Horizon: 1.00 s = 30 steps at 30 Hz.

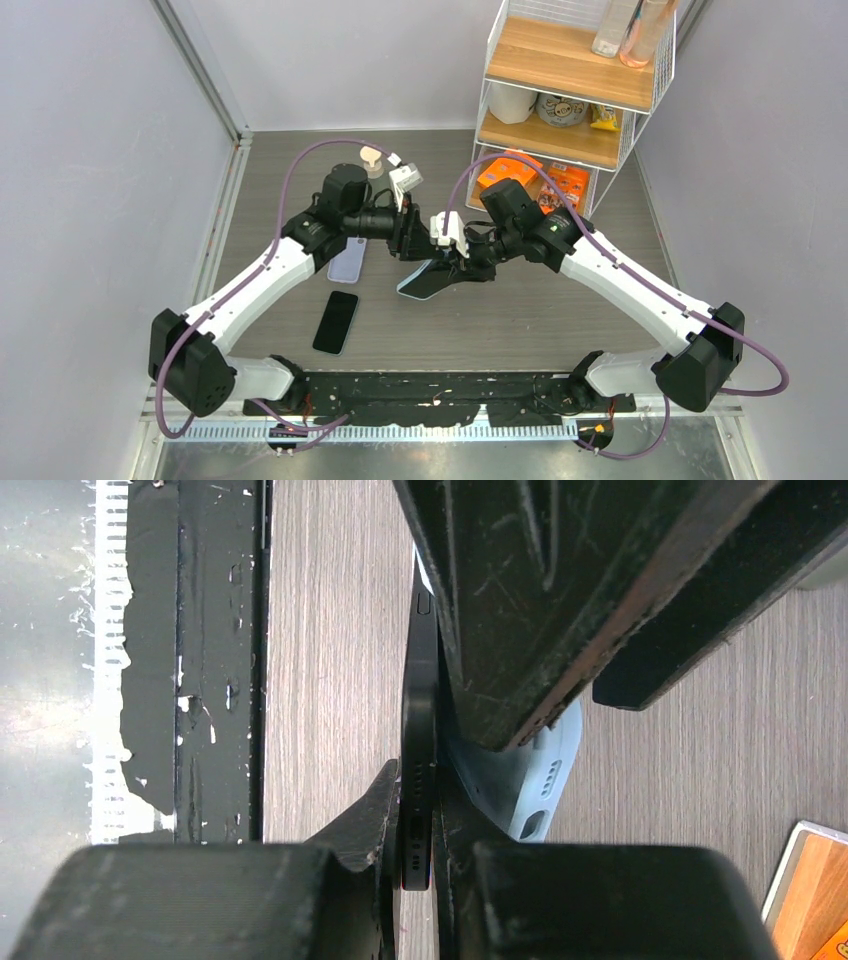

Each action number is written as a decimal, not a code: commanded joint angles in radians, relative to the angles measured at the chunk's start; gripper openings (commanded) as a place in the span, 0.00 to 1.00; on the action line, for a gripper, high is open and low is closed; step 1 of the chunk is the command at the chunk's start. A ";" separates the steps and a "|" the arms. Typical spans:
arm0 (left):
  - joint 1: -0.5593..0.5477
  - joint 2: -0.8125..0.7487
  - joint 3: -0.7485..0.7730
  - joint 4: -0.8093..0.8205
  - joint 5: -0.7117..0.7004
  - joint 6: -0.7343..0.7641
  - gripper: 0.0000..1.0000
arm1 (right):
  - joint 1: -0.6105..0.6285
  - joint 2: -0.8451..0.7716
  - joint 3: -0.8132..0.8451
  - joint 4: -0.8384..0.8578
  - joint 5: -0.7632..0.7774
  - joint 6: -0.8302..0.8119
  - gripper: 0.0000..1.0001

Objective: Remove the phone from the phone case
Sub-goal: Remove the phone case from the phone, then adjust the phone case at the center of the board.

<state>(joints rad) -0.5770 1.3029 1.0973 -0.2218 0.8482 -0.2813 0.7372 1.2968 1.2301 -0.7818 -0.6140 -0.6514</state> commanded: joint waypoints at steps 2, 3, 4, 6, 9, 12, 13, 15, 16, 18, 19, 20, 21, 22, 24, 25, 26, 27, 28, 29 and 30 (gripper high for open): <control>0.003 0.042 0.021 -0.013 -0.085 0.020 0.42 | 0.013 -0.030 0.052 0.114 -0.107 -0.008 0.05; 0.001 0.043 0.020 -0.014 -0.085 0.019 0.42 | 0.013 -0.030 0.053 0.113 -0.104 -0.008 0.05; -0.001 0.047 0.020 -0.014 -0.084 0.019 0.43 | 0.013 -0.029 0.052 0.113 -0.104 -0.009 0.05; -0.005 0.053 0.018 -0.014 -0.075 0.019 0.46 | 0.013 -0.030 0.053 0.115 -0.101 -0.009 0.05; -0.018 0.065 0.010 -0.014 -0.059 0.021 0.49 | 0.013 -0.031 0.055 0.122 -0.089 -0.006 0.05; -0.035 0.081 0.005 -0.014 -0.046 0.021 0.51 | 0.013 -0.027 0.059 0.125 -0.079 -0.001 0.05; -0.037 0.086 0.004 -0.012 -0.042 0.021 0.51 | 0.013 -0.026 0.060 0.128 -0.072 0.002 0.05; -0.040 0.097 0.003 -0.013 -0.030 0.018 0.51 | 0.013 -0.025 0.060 0.133 -0.064 0.005 0.05; -0.040 0.103 0.005 -0.013 -0.021 0.017 0.51 | 0.013 -0.024 0.059 0.135 -0.060 0.006 0.05; -0.040 0.109 0.005 -0.013 -0.014 0.017 0.48 | 0.013 -0.024 0.054 0.139 -0.048 0.008 0.05; -0.040 0.109 0.005 -0.012 -0.013 0.019 0.44 | 0.013 -0.028 0.052 0.141 -0.043 0.009 0.05; -0.039 0.109 0.004 -0.013 -0.013 0.023 0.40 | 0.013 -0.029 0.046 0.144 -0.038 0.009 0.05; -0.040 0.110 0.004 -0.015 -0.014 0.027 0.33 | 0.013 -0.031 0.044 0.144 -0.036 0.009 0.05; -0.040 0.111 0.006 -0.017 -0.016 0.031 0.25 | 0.013 -0.033 0.039 0.144 -0.031 0.009 0.05; -0.039 0.111 0.010 -0.032 -0.023 0.049 0.13 | 0.013 -0.039 0.032 0.145 -0.024 0.007 0.05; -0.039 0.112 0.016 -0.046 -0.030 0.064 0.09 | 0.013 -0.044 0.029 0.145 -0.020 0.005 0.05; -0.039 0.113 0.022 -0.063 -0.040 0.089 0.06 | 0.013 -0.047 0.022 0.143 -0.014 0.002 0.05; -0.037 0.113 0.026 -0.076 -0.052 0.109 0.06 | 0.013 -0.055 0.017 0.143 -0.010 0.001 0.05; -0.032 0.113 0.028 -0.088 -0.058 0.126 0.05 | 0.013 -0.061 0.009 0.142 -0.005 -0.002 0.05; -0.026 0.112 0.031 -0.100 -0.069 0.144 0.05 | 0.011 -0.072 0.000 0.141 -0.003 -0.004 0.05; -0.019 0.113 0.033 -0.110 -0.078 0.164 0.06 | 0.009 -0.078 -0.004 0.134 -0.002 -0.010 0.05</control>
<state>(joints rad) -0.6121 1.4204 1.0996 -0.2840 0.8047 -0.2092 0.7486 1.2900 1.2270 -0.7094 -0.6109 -0.6491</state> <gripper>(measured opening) 0.055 0.149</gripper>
